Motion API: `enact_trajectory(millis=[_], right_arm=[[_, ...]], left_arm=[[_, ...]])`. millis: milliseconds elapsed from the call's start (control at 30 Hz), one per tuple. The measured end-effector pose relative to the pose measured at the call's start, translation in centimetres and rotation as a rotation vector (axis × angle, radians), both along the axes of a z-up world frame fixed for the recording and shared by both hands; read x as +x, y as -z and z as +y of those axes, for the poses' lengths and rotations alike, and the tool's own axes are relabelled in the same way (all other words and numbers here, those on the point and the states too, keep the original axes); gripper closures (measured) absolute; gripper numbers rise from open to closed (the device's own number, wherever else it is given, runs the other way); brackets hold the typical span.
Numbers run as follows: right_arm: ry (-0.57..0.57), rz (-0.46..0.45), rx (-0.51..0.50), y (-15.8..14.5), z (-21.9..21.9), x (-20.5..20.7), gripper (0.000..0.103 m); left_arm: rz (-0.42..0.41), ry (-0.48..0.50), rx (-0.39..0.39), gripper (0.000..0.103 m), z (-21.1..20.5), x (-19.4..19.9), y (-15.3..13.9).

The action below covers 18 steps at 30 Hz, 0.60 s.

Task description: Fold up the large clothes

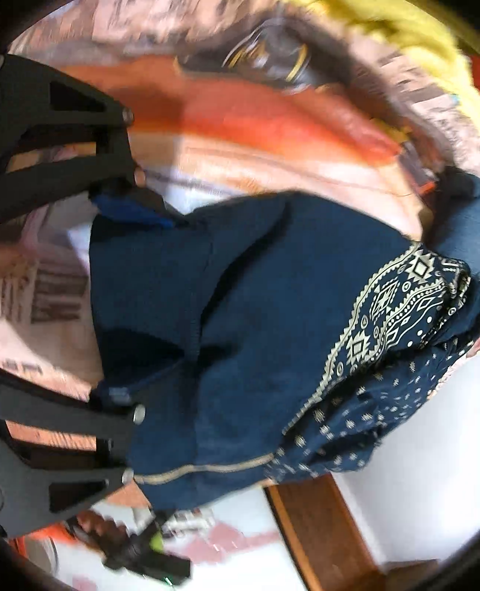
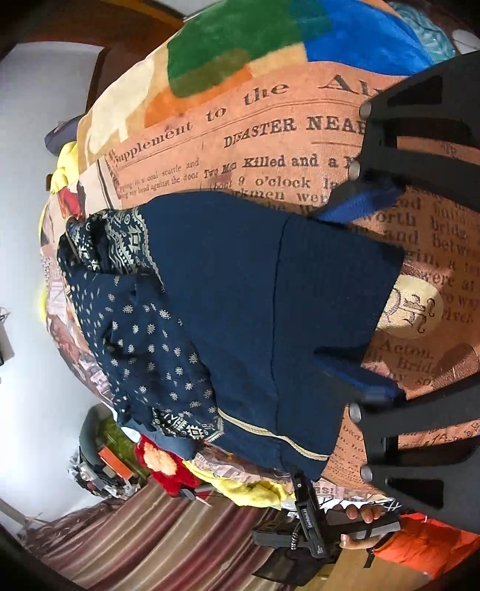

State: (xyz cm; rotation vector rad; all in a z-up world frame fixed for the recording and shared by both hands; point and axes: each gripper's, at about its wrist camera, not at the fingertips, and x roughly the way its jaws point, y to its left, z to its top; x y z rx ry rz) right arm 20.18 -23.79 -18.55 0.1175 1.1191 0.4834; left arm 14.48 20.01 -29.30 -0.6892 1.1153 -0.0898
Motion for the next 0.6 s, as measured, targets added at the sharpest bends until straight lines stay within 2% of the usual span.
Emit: enact_trajectory(millis=[67, 100, 167, 200, 233, 400, 600], right_arm=[[-0.015, -0.001, 0.015, 0.0, 0.2, 0.2, 0.063], [-0.021, -0.001, 0.022, 0.0, 0.4, 0.3, 0.067], [-0.034, -0.005, 0.032, 0.0, 0.7, 0.6, 0.081], [-0.042, -0.009, 0.037, -0.1, 0.9, 0.8, 0.085], [-0.048, -0.014, 0.044, -0.3, 1.0, 1.0, 0.090], [-0.056, -0.074, 0.078, -2.2, 1.3, 2.5, 0.093], [-0.085, -0.189, 0.097, -6.3, 2.1, 6.1, 0.096]], left_arm=[[-0.020, 0.007, 0.001, 0.055, -0.4, 0.1, -0.2], [-0.026, 0.012, 0.012, 0.057, -0.6, 0.2, -0.4], [-0.038, 0.026, 0.057, 0.074, -1.2, 0.3, -1.1], [-0.042, 0.030, 0.082, 0.081, -1.3, 0.4, -1.5], [-0.053, 0.038, 0.114, 0.093, -1.5, 0.5, -2.1], [-0.152, 0.034, 0.172, 0.093, -0.8, 1.4, -6.0], [-0.332, 0.056, 0.260, 0.094, -1.0, 4.2, -13.4]])
